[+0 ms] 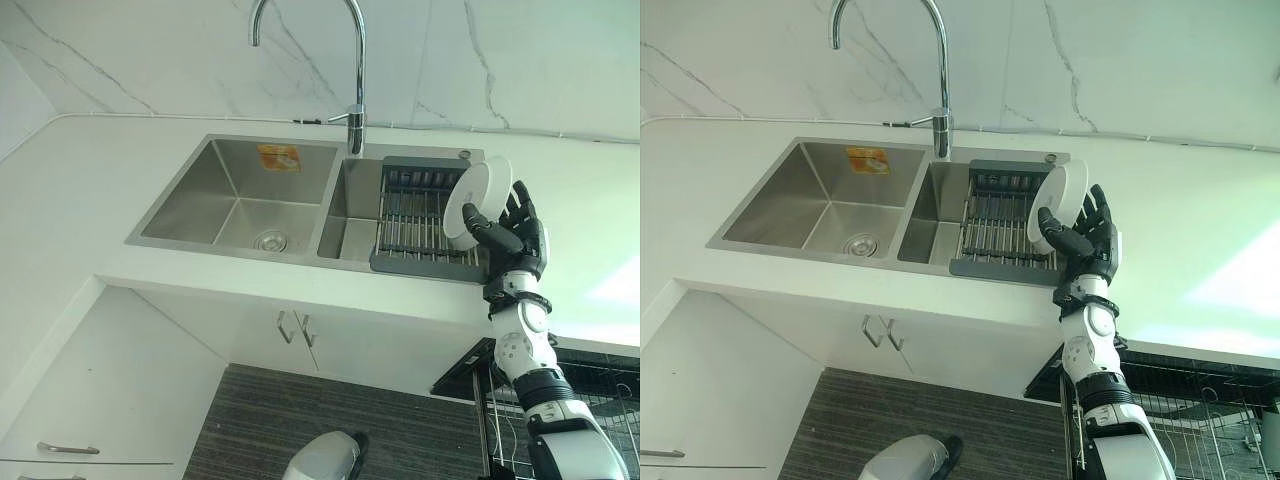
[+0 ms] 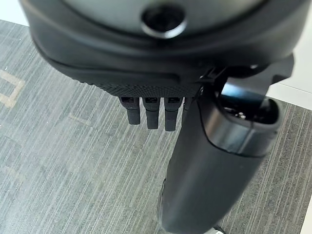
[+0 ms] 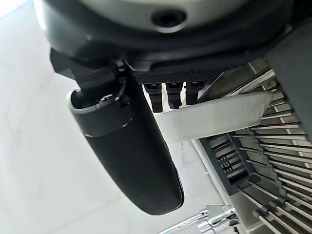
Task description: Place the dishes in the dishwasher.
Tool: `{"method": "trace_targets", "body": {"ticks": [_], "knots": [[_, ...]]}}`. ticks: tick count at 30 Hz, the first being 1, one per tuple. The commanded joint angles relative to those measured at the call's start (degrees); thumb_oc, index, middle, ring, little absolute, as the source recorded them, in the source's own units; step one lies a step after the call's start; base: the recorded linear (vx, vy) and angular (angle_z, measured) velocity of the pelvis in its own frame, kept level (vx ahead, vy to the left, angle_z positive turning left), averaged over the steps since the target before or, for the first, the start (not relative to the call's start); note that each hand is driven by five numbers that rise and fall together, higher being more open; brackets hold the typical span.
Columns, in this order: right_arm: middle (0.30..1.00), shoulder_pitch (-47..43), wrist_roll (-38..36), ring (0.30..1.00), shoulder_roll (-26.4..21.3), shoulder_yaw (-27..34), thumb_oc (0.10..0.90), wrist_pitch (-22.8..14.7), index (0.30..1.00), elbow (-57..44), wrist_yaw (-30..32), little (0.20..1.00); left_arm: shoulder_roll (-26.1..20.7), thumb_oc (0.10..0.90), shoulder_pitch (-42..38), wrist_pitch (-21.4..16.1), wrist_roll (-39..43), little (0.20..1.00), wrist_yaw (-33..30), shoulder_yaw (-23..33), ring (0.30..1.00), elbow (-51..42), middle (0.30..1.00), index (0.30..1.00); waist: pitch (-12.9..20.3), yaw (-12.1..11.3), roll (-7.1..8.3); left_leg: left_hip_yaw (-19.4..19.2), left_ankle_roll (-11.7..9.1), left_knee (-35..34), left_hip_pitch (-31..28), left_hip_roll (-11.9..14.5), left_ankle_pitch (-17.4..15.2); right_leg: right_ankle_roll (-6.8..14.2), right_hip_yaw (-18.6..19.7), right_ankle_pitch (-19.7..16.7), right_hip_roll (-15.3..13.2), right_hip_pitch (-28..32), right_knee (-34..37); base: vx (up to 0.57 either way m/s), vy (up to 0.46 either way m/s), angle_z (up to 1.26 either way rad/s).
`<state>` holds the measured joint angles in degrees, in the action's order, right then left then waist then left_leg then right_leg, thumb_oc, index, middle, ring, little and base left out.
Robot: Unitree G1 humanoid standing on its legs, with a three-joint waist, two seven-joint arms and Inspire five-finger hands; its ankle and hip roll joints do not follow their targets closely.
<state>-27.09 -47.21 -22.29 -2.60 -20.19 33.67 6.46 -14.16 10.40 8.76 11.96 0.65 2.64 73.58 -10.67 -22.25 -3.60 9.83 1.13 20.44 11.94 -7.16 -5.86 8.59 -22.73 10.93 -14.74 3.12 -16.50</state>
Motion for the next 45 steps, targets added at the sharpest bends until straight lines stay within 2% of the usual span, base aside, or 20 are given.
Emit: {"method": "trace_targets", "body": {"ticks": [1, 2, 3, 4, 9, 18, 25, 28, 30, 33, 36, 41, 45], "knots": [[0.900, -2.7, 3.6, 0.900, -2.7, -0.6, 0.800, 1.4, 0.900, -0.9, -1.1, 0.900, -3.2, 0.800, 3.3, 1.2, -2.2, 0.900, -0.6, -2.5, 0.900, 0.8, 0.900, 0.900, 1.7, -0.7, 0.59, -0.8, -2.9, -3.3, -0.6, 6.2, -2.7, 3.8, -1.2, -0.5, -4.9, -1.7, -0.7, 0.00, 0.000, 0.00], [0.900, -3.1, 5.2, 0.900, -3.1, -1.0, 0.800, 2.8, 0.900, -0.3, -0.8, 0.900, -3.2, 0.800, 3.3, 1.5, -2.2, 0.900, -0.8, -2.6, 0.900, 0.6, 0.900, 0.900, 1.6, -0.9, 0.65, -0.7, -2.9, -3.3, -0.6, 6.1, -2.7, 3.8, -1.2, -0.5, -4.9, -1.6, -0.7, 0.00, 0.000, 0.00], [0.472, -3.4, 6.8, 0.472, -3.6, -1.3, 0.515, 4.0, 0.472, 0.2, -0.9, 0.472, -3.3, 0.800, 3.3, 1.6, -2.3, 0.900, -0.7, -2.5, 0.900, 0.4, 0.900, 0.900, 1.6, -1.0, 0.76, -0.6, -2.9, -3.3, -0.5, 6.0, -2.7, 3.8, -1.3, -0.6, -4.9, -1.6, -0.7, 0.00, 0.000, 0.00], [0.300, -3.9, 8.1, 0.300, -4.2, -1.6, 0.400, 4.3, 0.300, 0.5, -0.8, 0.300, -3.5, 0.800, 3.3, 1.5, -2.4, 0.900, -0.5, -2.5, 0.900, 0.3, 0.900, 0.900, 1.5, -1.1, 0.80, -0.5, -2.9, -3.3, -0.4, 5.9, -2.6, 3.8, -1.3, -0.6, -4.9, -1.6, -0.7, 0.00, 0.000, 0.00], [0.300, -5.3, 10.9, 0.300, -5.7, -3.2, 0.400, 5.4, 0.300, 0.8, -1.0, 0.300, -3.8, 0.800, 3.3, 1.4, -2.8, 0.900, -0.2, -2.1, 0.900, -0.1, 0.900, 0.900, 1.2, -1.6, 1.13, -0.1, -3.0, -3.3, -0.3, 5.7, -2.5, 3.9, -1.5, -0.7, -4.9, -1.6, -0.7, 0.00, 0.000, 0.00], [0.300, -6.1, 13.1, 0.300, -7.0, -3.3, 0.400, 4.2, 0.300, 0.0, 1.8, 0.300, -4.4, 0.800, 3.1, 1.1, -3.5, 0.900, 0.4, -1.6, 0.900, -0.3, 0.900, 0.900, 1.4, -1.7, 1.68, -0.4, -3.1, -3.3, -0.5, 6.1, -2.7, 3.9, -1.6, -0.6, -4.7, -1.4, -0.7, -0.02, -0.023, 0.05], [0.300, -5.3, 12.2, 0.300, -6.3, -4.0, 0.400, -1.7, 0.300, -7.7, 1.1, 0.300, -4.5, 0.800, 2.9, -0.2, -4.6, 0.900, 1.0, -0.3, 0.900, -0.3, 0.900, 0.900, 1.6, -0.4, 2.45, -1.8, -3.6, -3.3, -1.2, 7.3, -3.1, 3.8, -0.8, -0.6, -3.9, -1.8, -0.7, -0.06, -0.079, -0.02], [0.300, -4.2, 12.3, 0.300, -5.5, -4.3, 0.400, -4.4, 0.300, -13.6, 0.3, 0.300, -3.8, 0.800, 2.2, 0.3, -4.9, 0.900, 0.6, -0.1, 0.900, -0.7, 0.900, 0.900, 1.9, 0.8, 2.76, -2.8, -3.8, -3.3, -1.8, 8.1, -3.4, 3.4, 0.2, -0.5, -3.3, -2.2, -0.7, -0.09, -0.116, -0.22], [0.300, -2.7, 4.0, 0.300, -3.4, -3.6, 0.400, -8.2, 0.300, -22.8, -3.0, 0.300, -2.8, 0.800, 1.2, 0.6, -4.3, 0.900, -0.4, 0.1, 0.900, -0.7, 0.900, 0.900, 2.2, 3.1, 3.32, -4.5, -4.1, -3.3, -2.8, 9.6, -4.2, 3.0, 2.4, -0.3, -2.2, -3.3, -0.7, -0.14, -0.178, -0.30], [0.300, -2.5, 1.7, 0.300, -2.7, -3.1, 0.400, -9.1, 0.300, -25.2, -3.8, 0.300, -2.4, 0.800, 0.6, 0.7, -4.0, 0.900, -0.8, 0.0, 0.900, -0.3, 0.900, 0.900, 2.3, 3.9, 3.47, -5.2, -4.2, -3.3, -3.2, 10.1, -4.5, 2.8, 3.1, -0.2, -1.9, -3.7, -0.7, -0.06, -0.072, -0.54], [0.300, -1.9, -2.0, 0.300, -1.6, -1.3, 0.400, -12.7, 0.300, -31.5, -4.2, 0.300, -1.8, 0.800, -1.0, 1.3, -3.0, 0.900, -1.7, -0.6, 0.900, 0.4, 0.900, 0.900, 2.7, 6.1, 3.80, -6.7, -4.4, -3.3, -4.2, 11.3, -5.3, 2.6, 5.0, -0.2, -1.0, -4.6, -0.7, -0.08, -0.102, -0.28], [0.300, 1.0, -4.3, 0.300, -1.9, 2.9, 0.400, -12.4, 0.300, -37.8, -2.3, 0.300, -1.3, 0.800, -2.6, 3.2, -2.4, 0.900, -2.5, -0.6, 0.900, -0.3, 0.900, 0.900, 3.6, 9.7, 4.15, -8.6, -4.4, -3.3, -4.7, 12.3, -5.9, 2.3, 7.7, -0.5, 0.1, -6.4, -0.7, -0.04, -0.058, -0.43], [0.300, 6.7, -6.9, 0.300, -3.1, 8.3, 0.400, -13.5, 0.300, -39.9, -3.3, 0.300, -0.8, 0.800, -3.0, 3.7, -1.3, 0.900, -3.1, -0.4, 0.900, -0.5, 0.900, 0.900, 3.8, 12.9, 4.27, -10.2, -4.3, -3.3, -5.6, 13.0, -6.6, 2.2, 10.0, -0.7, 1.0, -7.3, -0.7, 0.00, -0.025, -0.45]]}}
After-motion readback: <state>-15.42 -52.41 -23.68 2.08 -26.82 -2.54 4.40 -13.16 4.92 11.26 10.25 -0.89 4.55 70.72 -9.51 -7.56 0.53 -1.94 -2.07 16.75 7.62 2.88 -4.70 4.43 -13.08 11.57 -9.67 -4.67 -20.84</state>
